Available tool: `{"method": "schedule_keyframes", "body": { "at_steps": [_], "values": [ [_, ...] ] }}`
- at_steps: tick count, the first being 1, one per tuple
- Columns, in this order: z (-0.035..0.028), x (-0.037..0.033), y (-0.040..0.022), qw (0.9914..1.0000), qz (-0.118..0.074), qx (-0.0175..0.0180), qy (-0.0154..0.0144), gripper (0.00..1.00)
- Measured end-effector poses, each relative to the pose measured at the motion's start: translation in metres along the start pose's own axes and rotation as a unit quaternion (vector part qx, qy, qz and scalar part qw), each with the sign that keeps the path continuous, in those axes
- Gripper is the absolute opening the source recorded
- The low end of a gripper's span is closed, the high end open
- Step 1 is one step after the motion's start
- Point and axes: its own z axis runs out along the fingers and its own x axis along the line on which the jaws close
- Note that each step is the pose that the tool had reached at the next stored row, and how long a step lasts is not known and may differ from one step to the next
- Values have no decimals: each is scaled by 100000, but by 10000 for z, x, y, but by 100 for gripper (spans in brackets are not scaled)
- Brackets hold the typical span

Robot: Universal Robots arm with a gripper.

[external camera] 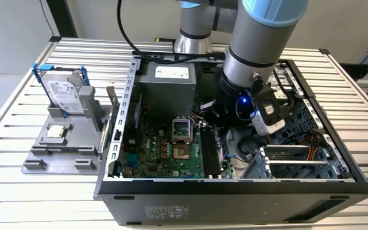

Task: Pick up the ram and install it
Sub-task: 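Pick up the ram and move it above insertion slot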

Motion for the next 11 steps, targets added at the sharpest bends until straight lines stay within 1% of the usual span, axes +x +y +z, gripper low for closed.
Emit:
{"method": "schedule_keyframes", "body": {
  "at_steps": [2, 6, 7, 11],
  "values": [
    [33, 0, -30, 100000, 1, 15, 4, 0],
    [105, -4, -126, 100000, 7, 0, 2, 0],
    [124, -4, -138, 100000, 7, -9, -1, 0],
    [196, -2, -135, 100000, 7, 87, -2, 0]
  ]
}}
